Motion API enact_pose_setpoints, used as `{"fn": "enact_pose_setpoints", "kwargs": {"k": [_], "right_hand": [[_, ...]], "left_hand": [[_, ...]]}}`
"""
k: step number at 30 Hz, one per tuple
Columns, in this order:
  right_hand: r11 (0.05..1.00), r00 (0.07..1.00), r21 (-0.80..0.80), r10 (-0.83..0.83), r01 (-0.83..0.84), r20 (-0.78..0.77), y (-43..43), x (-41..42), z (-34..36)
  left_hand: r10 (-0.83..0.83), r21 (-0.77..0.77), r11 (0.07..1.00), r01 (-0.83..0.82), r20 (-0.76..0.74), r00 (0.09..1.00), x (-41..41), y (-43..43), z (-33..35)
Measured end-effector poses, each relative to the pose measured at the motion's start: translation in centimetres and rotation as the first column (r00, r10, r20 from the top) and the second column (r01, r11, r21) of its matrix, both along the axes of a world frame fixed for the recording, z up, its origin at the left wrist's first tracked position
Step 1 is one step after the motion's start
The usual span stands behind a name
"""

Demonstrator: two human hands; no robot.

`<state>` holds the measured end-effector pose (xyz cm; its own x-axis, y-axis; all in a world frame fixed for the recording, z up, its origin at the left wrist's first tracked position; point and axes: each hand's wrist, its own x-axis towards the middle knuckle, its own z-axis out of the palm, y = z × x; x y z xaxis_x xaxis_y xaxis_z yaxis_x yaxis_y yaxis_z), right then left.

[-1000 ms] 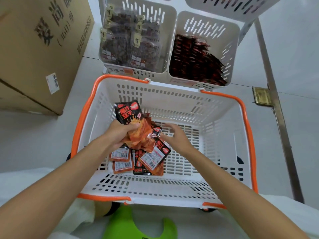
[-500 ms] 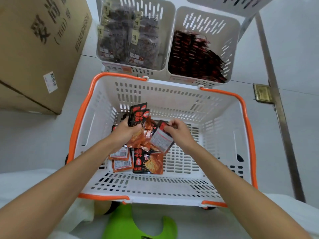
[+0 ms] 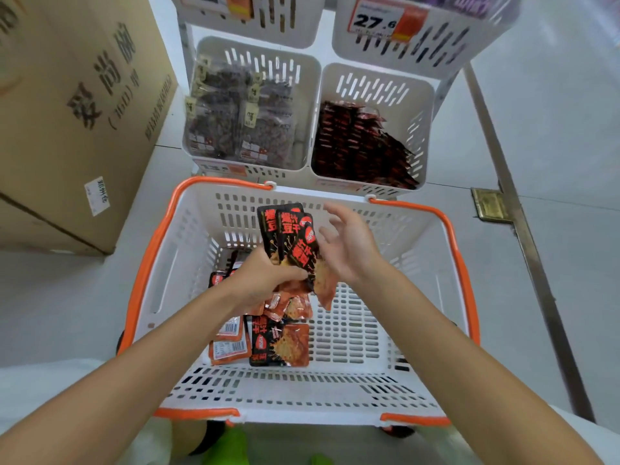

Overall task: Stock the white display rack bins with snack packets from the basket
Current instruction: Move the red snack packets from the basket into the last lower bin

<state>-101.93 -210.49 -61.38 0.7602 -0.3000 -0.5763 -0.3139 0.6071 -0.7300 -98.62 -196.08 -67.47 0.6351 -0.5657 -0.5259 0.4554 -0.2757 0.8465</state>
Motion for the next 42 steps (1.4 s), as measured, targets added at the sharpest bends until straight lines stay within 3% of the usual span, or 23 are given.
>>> {"fn": "enact_pose_setpoints", "kwargs": {"k": [1,2,4,5,8,10,12,15,19,23,25,26,27,30,32,34,37,42], "right_hand": [[0.985,0.996,-0.145,0.091,-0.088,0.019,-0.7,-0.2,-0.7],[0.913,0.966,-0.321,0.257,-0.250,-0.021,-1.0,-0.8,-0.8],[0.625,0.820,-0.544,0.511,-0.560,-0.257,-2.3,-1.8,-2.1],[0.558,0.781,-0.562,0.543,-0.610,-0.308,-3.0,-2.2,-3.2],[0.694,0.847,-0.514,0.512,-0.504,-0.139,-2.3,-2.8,-4.4],[0.751,0.877,-0.482,0.472,-0.451,-0.085,-1.3,-2.5,-4.3],[0.756,0.866,-0.449,0.492,-0.476,-0.089,-1.6,-1.8,-4.4],[0.701,0.888,-0.591,0.456,-0.400,-0.060,-4.7,-0.7,-3.2],[0.486,0.834,-0.779,0.546,-0.397,-0.084,-8.8,1.5,-0.1],[0.428,0.818,-0.807,0.565,-0.406,-0.111,-14.0,4.0,3.0],[0.449,0.808,-0.796,0.583,-0.406,-0.084,-16.5,5.0,3.8],[0.470,0.846,-0.808,0.529,-0.356,-0.065,-17.8,5.6,3.6],[0.459,0.898,-0.846,0.438,-0.270,-0.049,-19.2,6.2,3.1],[0.278,0.984,-0.960,0.176,-0.028,0.023,-23.7,7.7,0.5],[0.186,0.996,-0.982,0.078,0.017,0.032,-25.9,8.9,-1.6],[0.056,0.998,-0.996,0.023,-0.064,-0.063,-27.5,10.6,-3.9],[-0.201,0.970,-0.952,0.023,-0.231,-0.241,-28.9,13.5,-7.1],[-0.331,0.904,-0.892,0.192,-0.307,-0.382,-30.7,16.0,-8.8]], "left_hand": [[0.045,0.023,0.999,-0.044,-0.023,0.999,0.3,0.1,0.1],[0.081,0.022,0.997,-0.079,-0.050,0.996,0.7,0.2,0.1],[0.133,-0.038,0.990,-0.139,-0.119,0.984,1.5,0.5,0.5],[0.132,-0.073,0.987,-0.142,-0.135,0.982,1.8,0.5,0.7],[-0.011,-0.126,0.992,0.002,-0.068,0.998,1.7,0.1,1.4],[-0.127,-0.078,0.988,0.130,0.036,0.991,1.3,-0.6,1.2],[-0.115,-0.056,0.991,0.119,0.067,0.991,1.6,-1.4,0.9],[-0.170,-0.031,0.984,0.176,0.146,0.975,3.5,-2.1,0.6],[-0.449,0.098,0.888,0.448,0.386,0.806,7.1,-5.5,1.5],[-0.482,0.185,0.855,0.485,0.630,0.609,12.2,-11.5,3.8],[-0.492,0.290,0.853,0.435,0.726,0.480,14.7,-14.8,4.6],[-0.486,0.307,0.858,0.412,0.744,0.459,15.8,-16.4,4.7],[-0.485,0.316,0.861,0.399,0.748,0.454,16.8,-17.8,4.5],[-0.551,0.460,0.833,0.307,0.737,0.391,19.5,-20.7,2.5],[-0.697,0.667,0.714,0.210,0.655,0.290,21.3,-21.7,0.1],[-0.802,0.797,0.591,0.124,0.563,0.199,22.4,-22.3,-2.3],[-0.831,0.832,0.554,0.040,0.549,0.093,22.9,-21.9,-4.2],[-0.816,0.813,0.577,-0.076,0.577,-0.022,23.1,-20.9,-6.1]]}}
